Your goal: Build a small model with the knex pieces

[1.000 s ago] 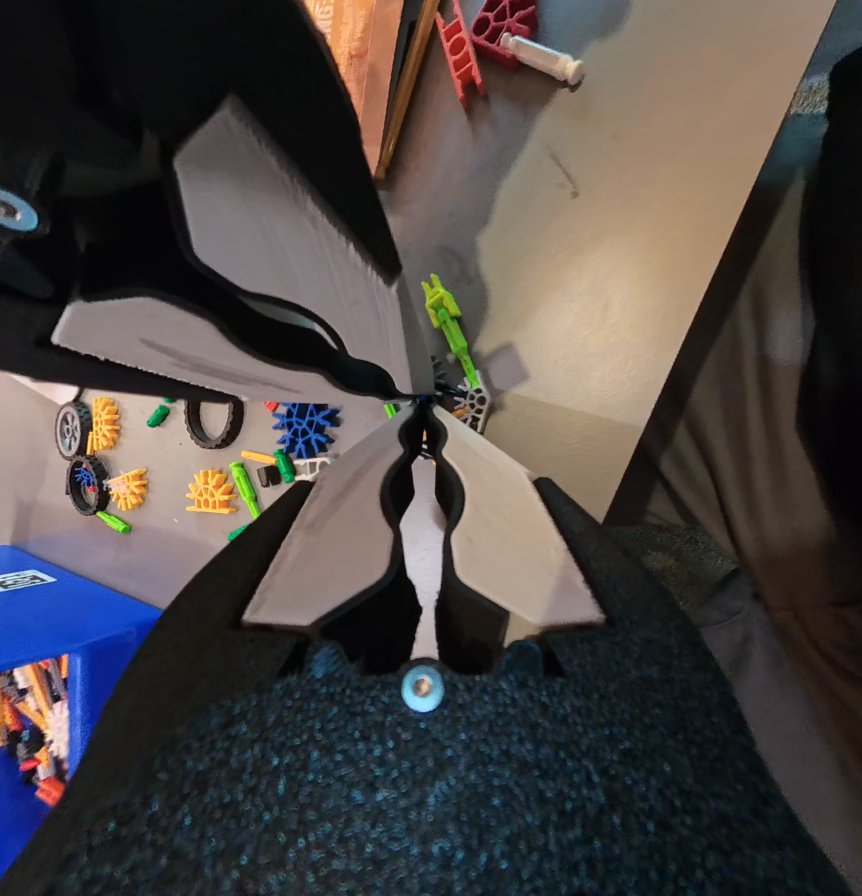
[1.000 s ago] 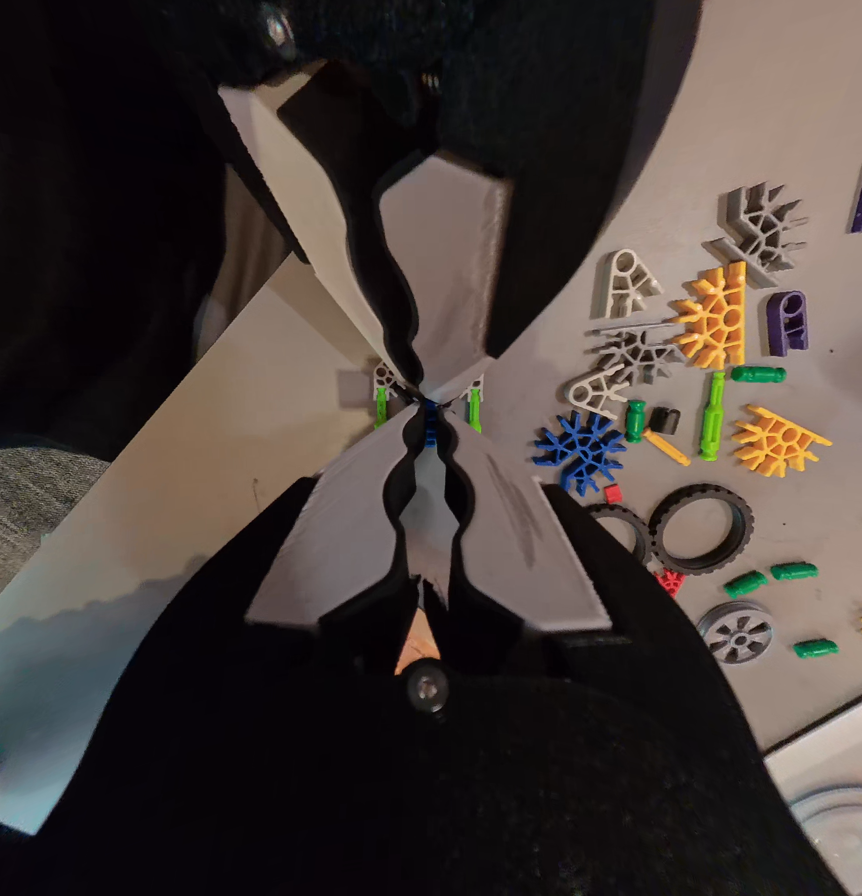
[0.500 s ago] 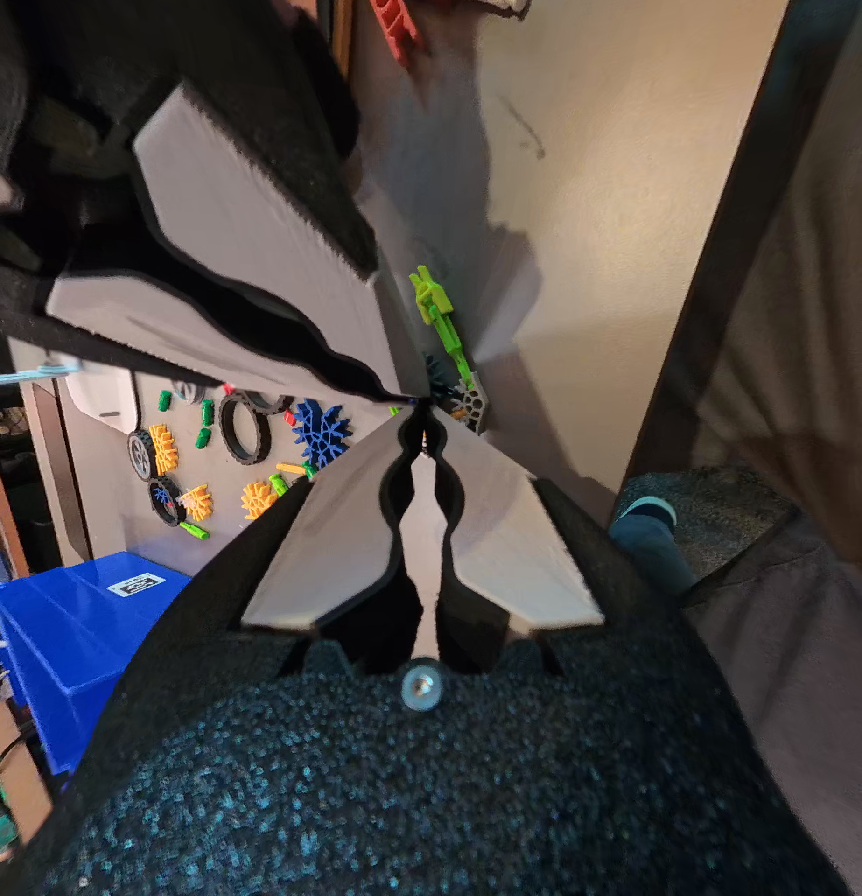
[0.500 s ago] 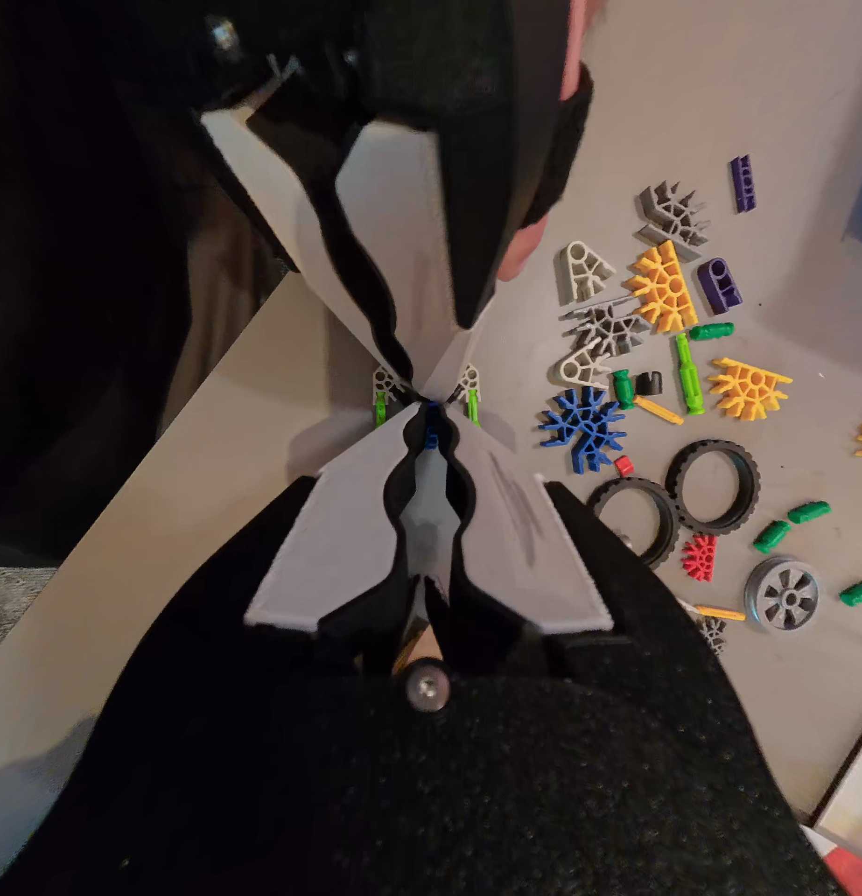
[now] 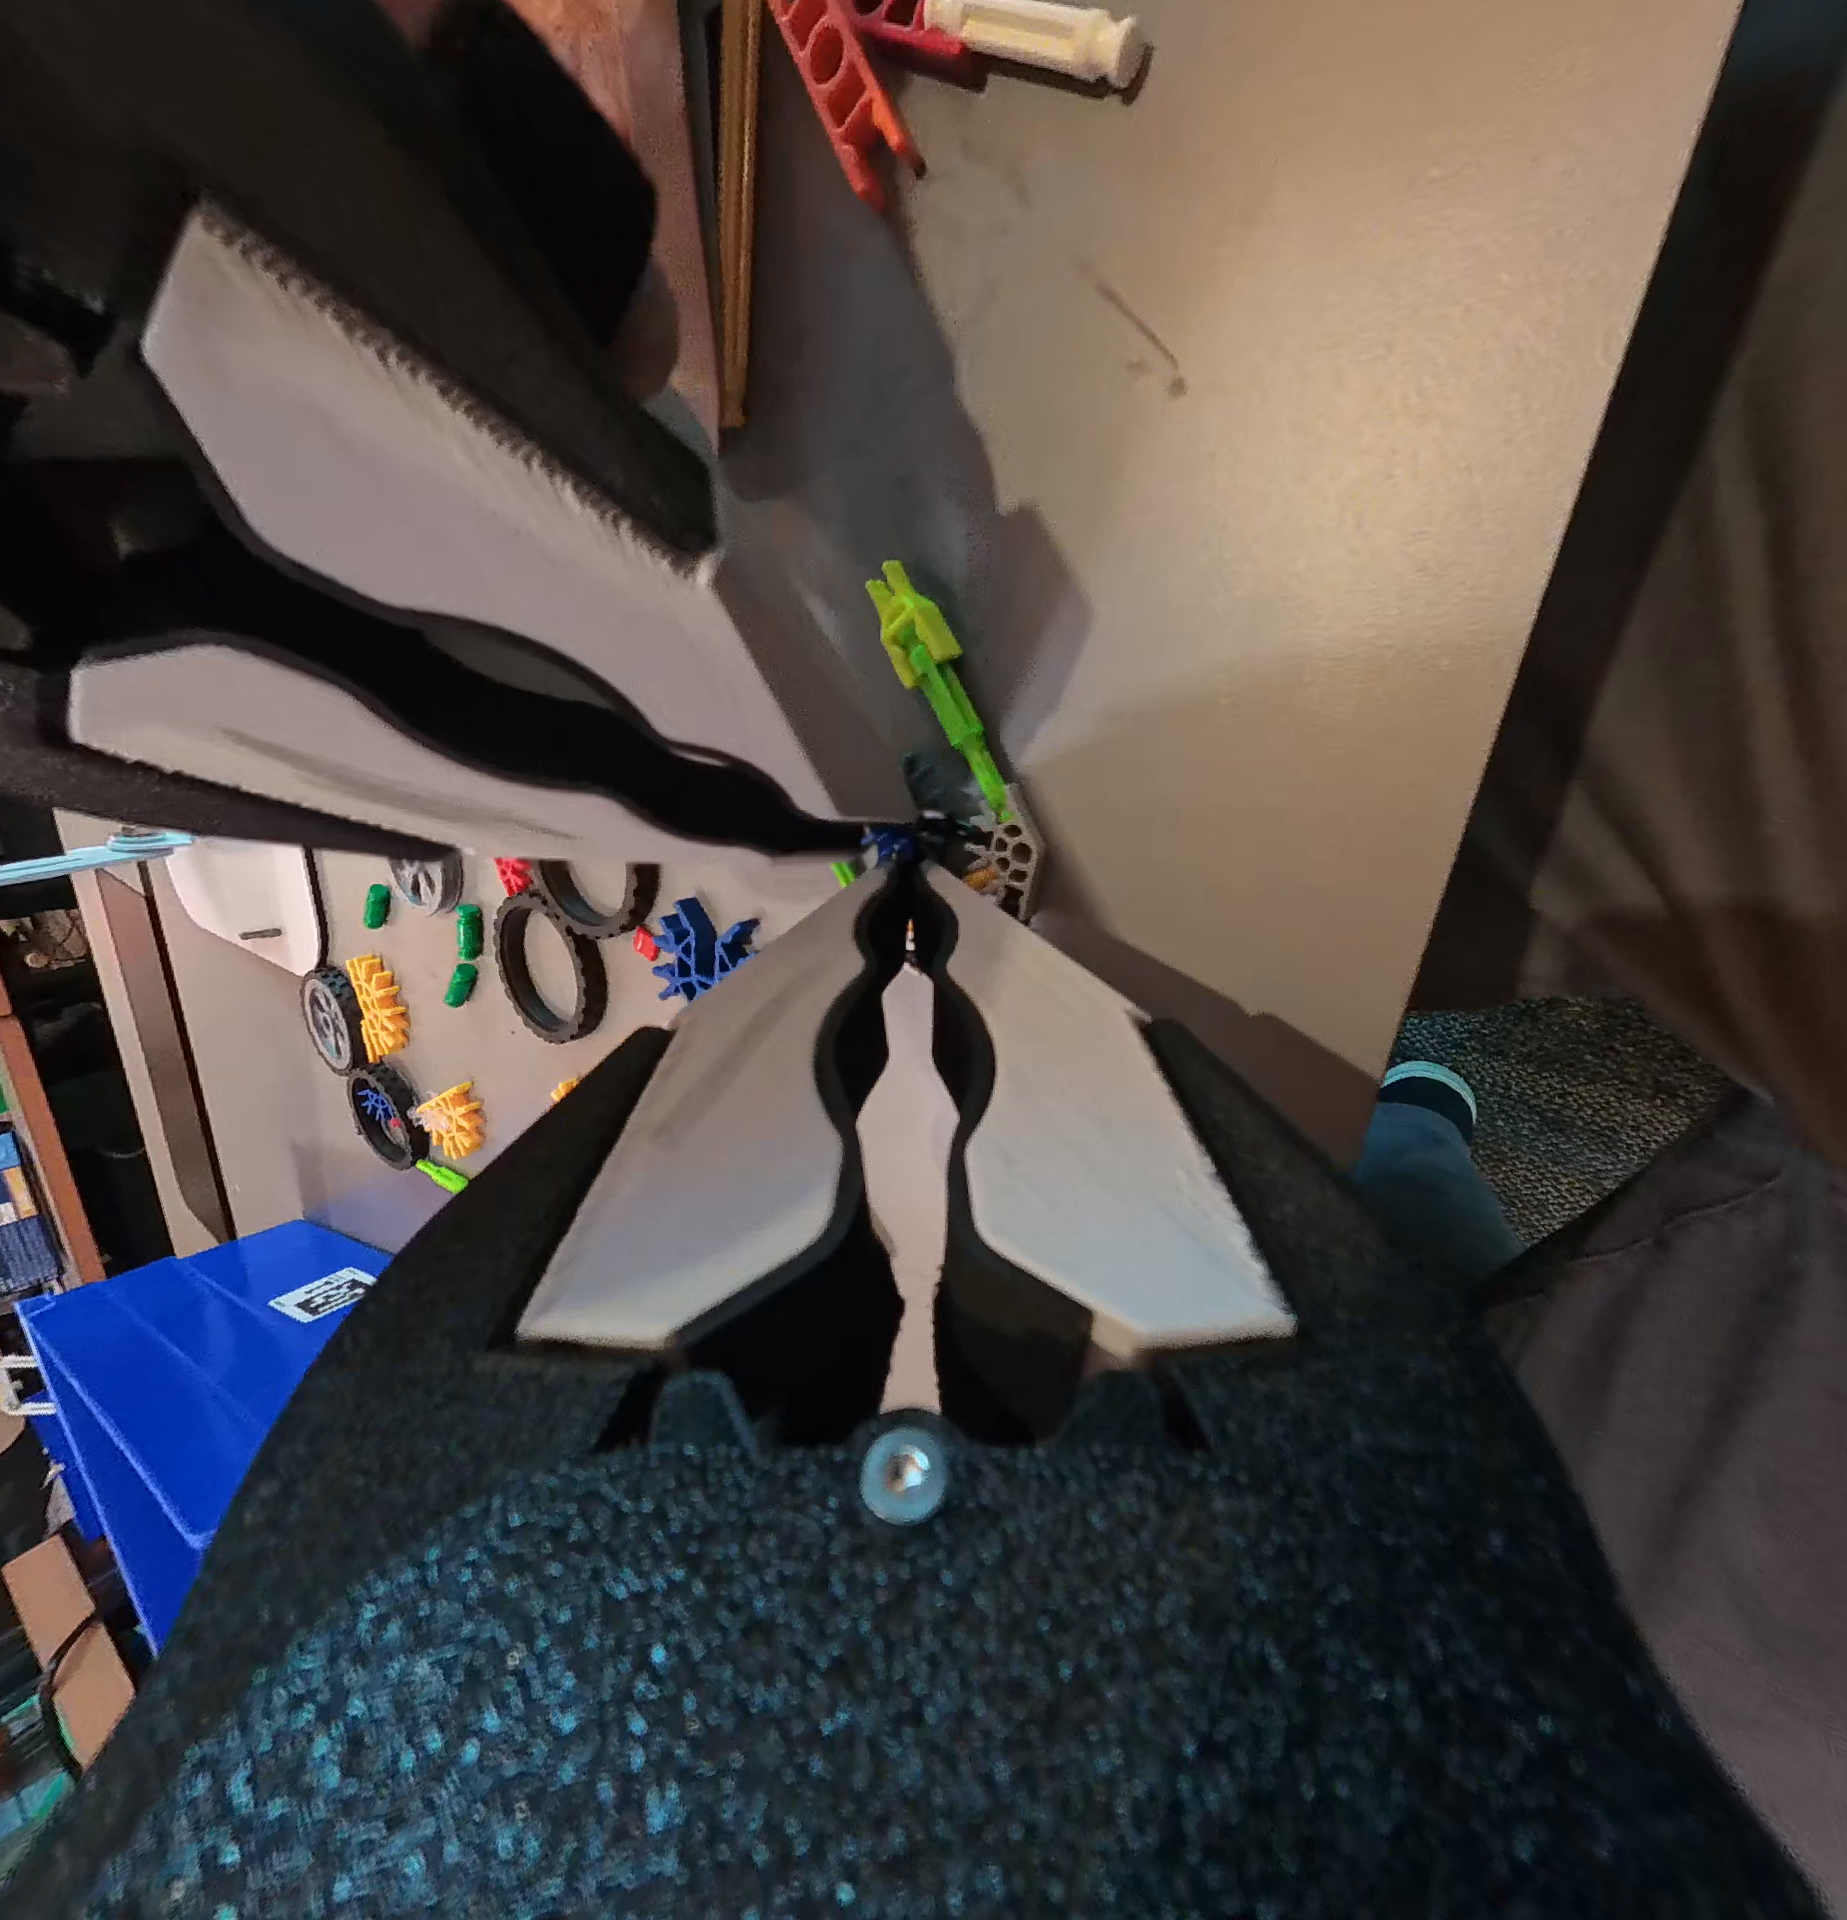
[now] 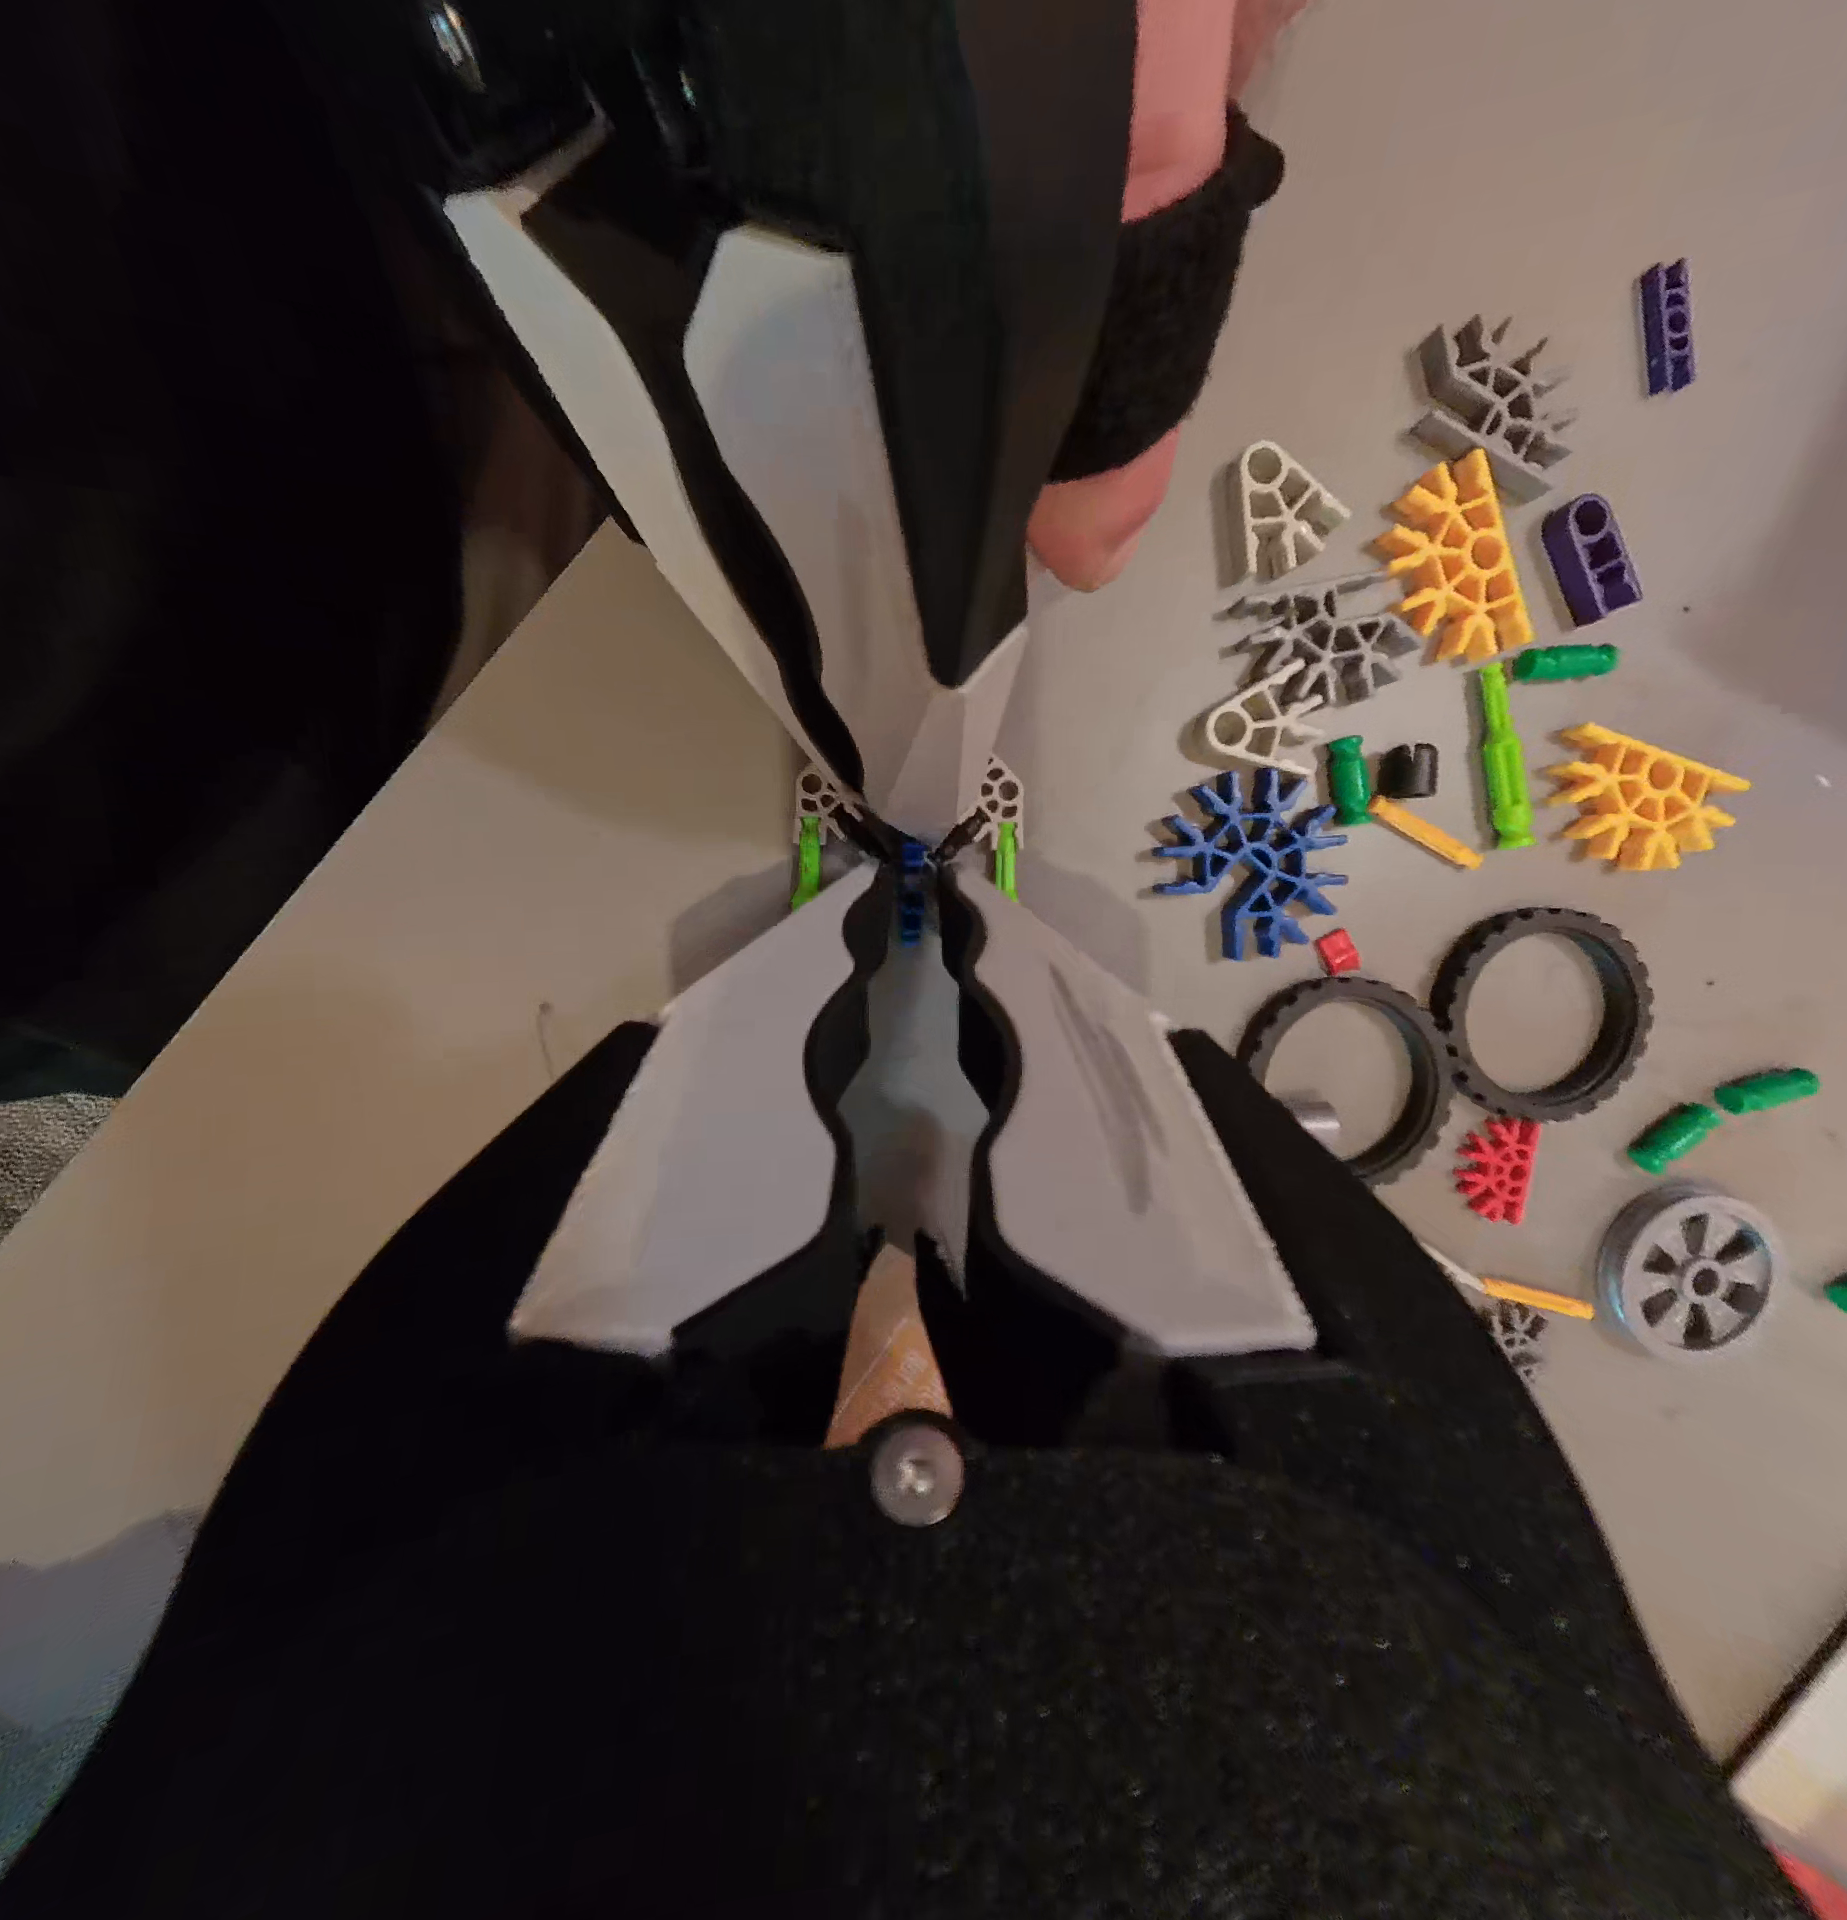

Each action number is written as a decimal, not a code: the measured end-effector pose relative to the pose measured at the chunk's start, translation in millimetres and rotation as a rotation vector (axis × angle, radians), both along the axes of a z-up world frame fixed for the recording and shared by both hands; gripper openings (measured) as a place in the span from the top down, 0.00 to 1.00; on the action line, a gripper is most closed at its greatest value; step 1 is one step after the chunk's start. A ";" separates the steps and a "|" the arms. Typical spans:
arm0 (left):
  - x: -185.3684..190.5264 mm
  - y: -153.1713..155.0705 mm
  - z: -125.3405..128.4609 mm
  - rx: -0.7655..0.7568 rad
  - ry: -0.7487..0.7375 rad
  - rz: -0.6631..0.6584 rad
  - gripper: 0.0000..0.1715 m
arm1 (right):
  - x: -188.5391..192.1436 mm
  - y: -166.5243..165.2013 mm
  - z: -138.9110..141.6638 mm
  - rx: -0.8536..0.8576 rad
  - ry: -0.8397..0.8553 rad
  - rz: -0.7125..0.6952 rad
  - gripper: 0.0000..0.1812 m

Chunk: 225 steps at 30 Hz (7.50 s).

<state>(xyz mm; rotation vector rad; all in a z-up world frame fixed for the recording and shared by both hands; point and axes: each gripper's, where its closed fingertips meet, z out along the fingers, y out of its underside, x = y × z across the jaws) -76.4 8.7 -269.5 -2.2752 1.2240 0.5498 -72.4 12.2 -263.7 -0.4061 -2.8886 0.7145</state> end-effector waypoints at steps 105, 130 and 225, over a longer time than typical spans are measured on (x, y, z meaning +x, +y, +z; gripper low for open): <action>-5.7 8.8 0.9 0.088 0.322 -0.031 1.00 | 0.9 3.3 -3.5 -0.064 0.174 -0.313 0.96; -12.7 -3.2 3.3 0.182 -0.198 0.132 1.00 | -2.2 3.4 -2.3 -0.076 0.102 -0.340 0.91; 49.2 -44.1 1.0 -0.106 -0.398 -0.025 0.67 | 18.0 -16.3 -2.8 -0.084 -0.092 -0.274 0.93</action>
